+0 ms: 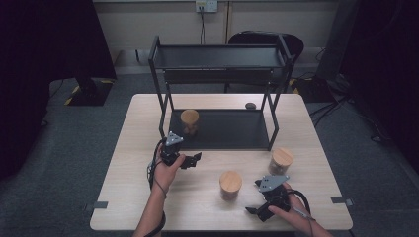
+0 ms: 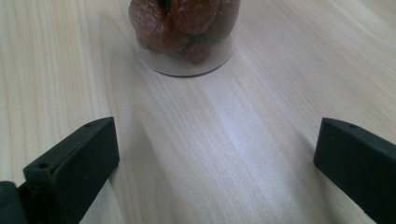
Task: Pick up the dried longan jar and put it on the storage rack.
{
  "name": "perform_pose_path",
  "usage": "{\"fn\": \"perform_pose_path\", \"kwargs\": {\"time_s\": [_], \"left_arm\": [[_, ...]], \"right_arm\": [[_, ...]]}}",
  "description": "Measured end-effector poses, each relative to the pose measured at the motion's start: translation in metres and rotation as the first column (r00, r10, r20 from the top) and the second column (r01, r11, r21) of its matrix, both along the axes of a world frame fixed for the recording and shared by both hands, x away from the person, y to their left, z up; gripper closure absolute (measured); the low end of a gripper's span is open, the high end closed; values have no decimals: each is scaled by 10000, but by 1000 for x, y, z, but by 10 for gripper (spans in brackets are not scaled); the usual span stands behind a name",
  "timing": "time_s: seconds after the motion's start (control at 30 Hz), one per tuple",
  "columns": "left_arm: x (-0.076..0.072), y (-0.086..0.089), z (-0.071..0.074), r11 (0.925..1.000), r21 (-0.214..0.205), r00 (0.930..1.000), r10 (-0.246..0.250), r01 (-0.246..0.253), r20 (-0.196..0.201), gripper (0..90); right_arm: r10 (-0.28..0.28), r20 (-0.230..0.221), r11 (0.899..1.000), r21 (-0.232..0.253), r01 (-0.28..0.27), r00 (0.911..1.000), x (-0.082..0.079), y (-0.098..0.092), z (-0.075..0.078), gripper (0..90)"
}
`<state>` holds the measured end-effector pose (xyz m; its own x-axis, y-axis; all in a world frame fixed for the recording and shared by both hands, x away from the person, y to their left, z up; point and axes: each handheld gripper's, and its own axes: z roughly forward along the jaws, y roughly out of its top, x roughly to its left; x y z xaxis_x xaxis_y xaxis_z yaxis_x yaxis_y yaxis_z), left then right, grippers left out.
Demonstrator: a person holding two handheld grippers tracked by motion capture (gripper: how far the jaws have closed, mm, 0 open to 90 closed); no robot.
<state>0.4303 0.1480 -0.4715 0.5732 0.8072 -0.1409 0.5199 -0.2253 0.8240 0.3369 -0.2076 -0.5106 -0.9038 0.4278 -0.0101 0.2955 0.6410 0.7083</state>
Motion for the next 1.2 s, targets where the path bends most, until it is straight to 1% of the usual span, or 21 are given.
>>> {"fn": "perform_pose_path", "kwargs": {"time_s": [0.1,0.73,1.2], "left_arm": [[-2,2,-1,10000,48,10000,-13,13,-12,33],[-12,12,-3,10000,-4,10000,9,-9,69,33],[-17,19,-5,9999,-39,9999,121,-121,46,33]], "right_arm": [[1,0,10000,0,-1,10000,0,0,0,0],[1,1,10000,0,-1,10000,0,0,0,0],[0,-1,10000,0,0,10000,0,0,0,0]]}}
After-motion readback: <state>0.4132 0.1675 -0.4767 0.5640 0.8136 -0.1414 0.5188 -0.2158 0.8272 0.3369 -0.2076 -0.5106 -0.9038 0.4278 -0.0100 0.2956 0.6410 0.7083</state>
